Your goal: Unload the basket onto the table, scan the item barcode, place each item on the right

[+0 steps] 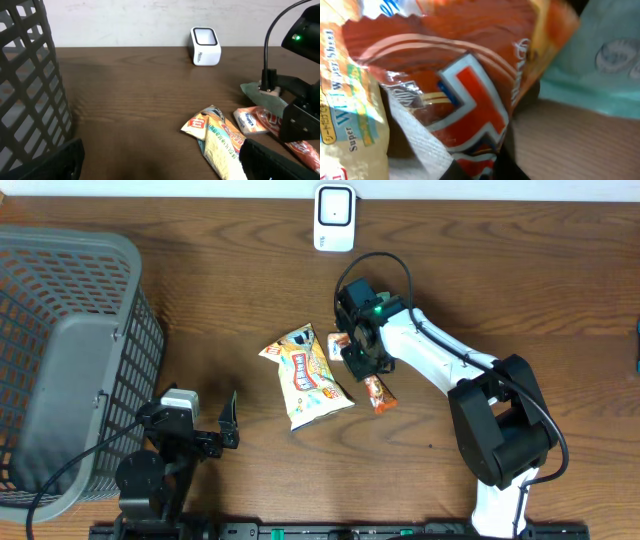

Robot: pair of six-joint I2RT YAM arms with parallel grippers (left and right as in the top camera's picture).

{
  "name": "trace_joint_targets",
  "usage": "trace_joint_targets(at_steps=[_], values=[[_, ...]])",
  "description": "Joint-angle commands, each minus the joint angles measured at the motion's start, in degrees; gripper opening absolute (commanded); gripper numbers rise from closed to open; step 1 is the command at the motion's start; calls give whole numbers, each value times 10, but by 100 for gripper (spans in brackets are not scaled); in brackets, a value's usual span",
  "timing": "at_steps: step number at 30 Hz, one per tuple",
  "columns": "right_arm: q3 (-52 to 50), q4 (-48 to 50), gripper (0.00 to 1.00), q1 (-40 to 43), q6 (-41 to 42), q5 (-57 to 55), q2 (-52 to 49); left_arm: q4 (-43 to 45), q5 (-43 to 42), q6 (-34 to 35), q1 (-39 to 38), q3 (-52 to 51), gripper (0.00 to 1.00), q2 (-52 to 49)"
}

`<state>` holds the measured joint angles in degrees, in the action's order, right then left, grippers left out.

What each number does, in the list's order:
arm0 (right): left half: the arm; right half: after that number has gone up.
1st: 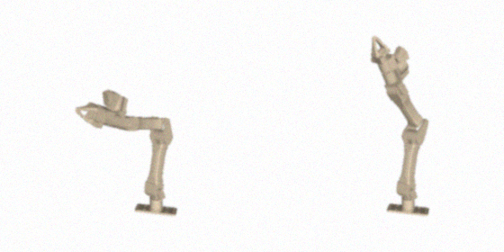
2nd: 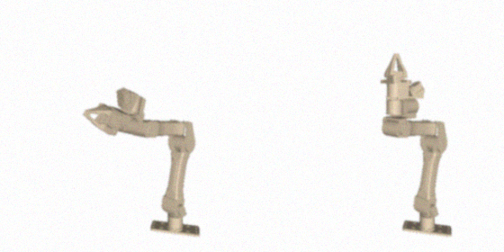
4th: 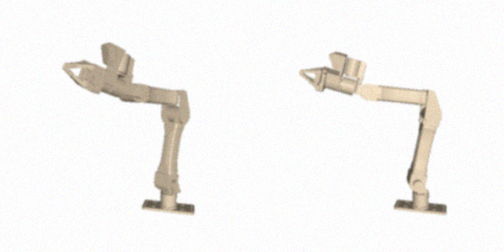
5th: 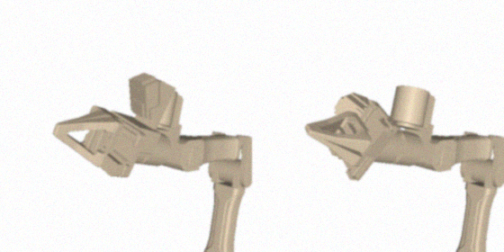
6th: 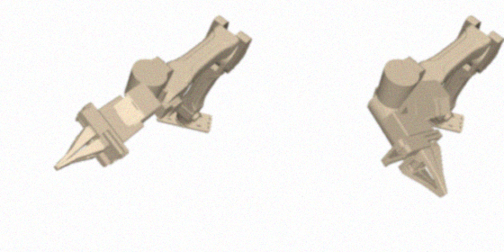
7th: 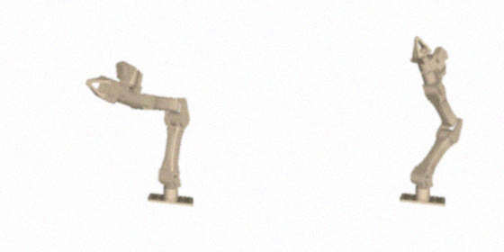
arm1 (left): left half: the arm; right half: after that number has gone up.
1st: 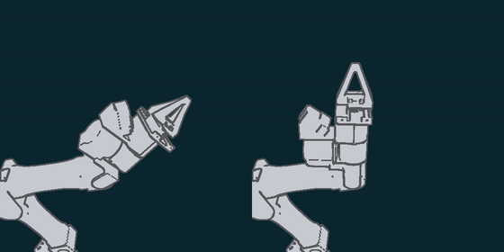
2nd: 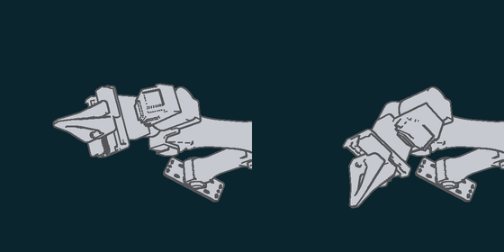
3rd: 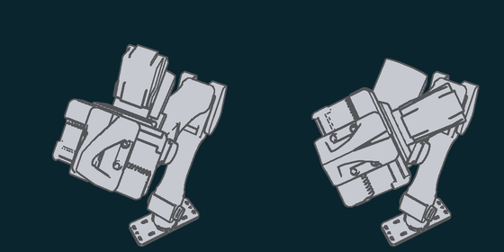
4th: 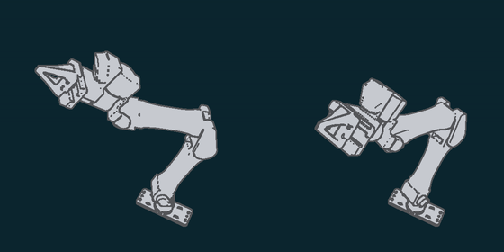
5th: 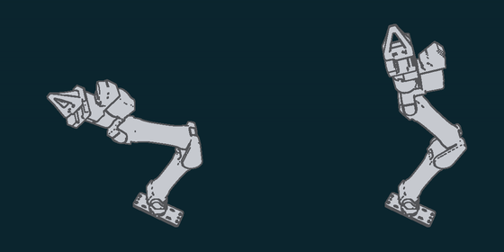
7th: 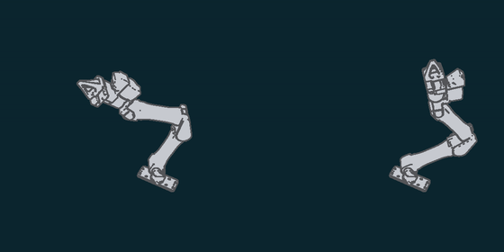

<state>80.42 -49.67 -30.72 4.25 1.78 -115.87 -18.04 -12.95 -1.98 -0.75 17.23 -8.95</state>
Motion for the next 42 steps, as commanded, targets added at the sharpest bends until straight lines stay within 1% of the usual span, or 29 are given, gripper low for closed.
trace_joint_targets(at_steps=[1,3,4,5,6,8,10,11,14,18,19,21,23,24,27,35,39,42], values=[[0,-21,41,0,9,1,1,0,4,-8,2,-2,99,1],[1,-36,61,0,9,1,13,0,4,-8,2,-2,99,1],[1,-39,81,0,9,1,23,0,4,-8,2,-2,99,1],[1,-40,84,0,9,1,25,0,4,-8,2,-2,99,1],[1,-39,87,0,9,1,36,0,4,-8,2,-2,99,1],[1,-39,88,0,11,1,51,0,4,-8,2,-2,99,1],[1,-40,92,0,11,1,69,0,4,-8,2,-2,99,1],[1,-39,99,0,7,3,83,0,4,-8,2,-2,99,1],[1,-39,99,0,-17,3,86,0,4,-8,2,-2,99,1],[1,-40,99,-3,-10,2,81,0,4,-8,2,-2,99,1],[1,-34,91,-11,-5,-12,81,0,4,-8,2,-2,99,1],[1,-30,84,-22,27,-52,81,0,4,-8,2,-2,99,1],[1,-34,69,-32,56,-89,81,0,4,-8,2,-2,99,1],[1,-37,47,-39,69,-105,81,0,4,-8,2,-2,99,1],[1,-33,1,-46,75,-109,81,0,4,-8,2,-2,99,1],[0,5,1,-45,75,-106,69,0,4,-8,2,-2,99,1],[-1,3,1,-47,75,-75,61,0,4,-8,2,-2,99,1],[-7,13,1,-50,75,-77,60,0,4,-8,2,-2,99,1]])
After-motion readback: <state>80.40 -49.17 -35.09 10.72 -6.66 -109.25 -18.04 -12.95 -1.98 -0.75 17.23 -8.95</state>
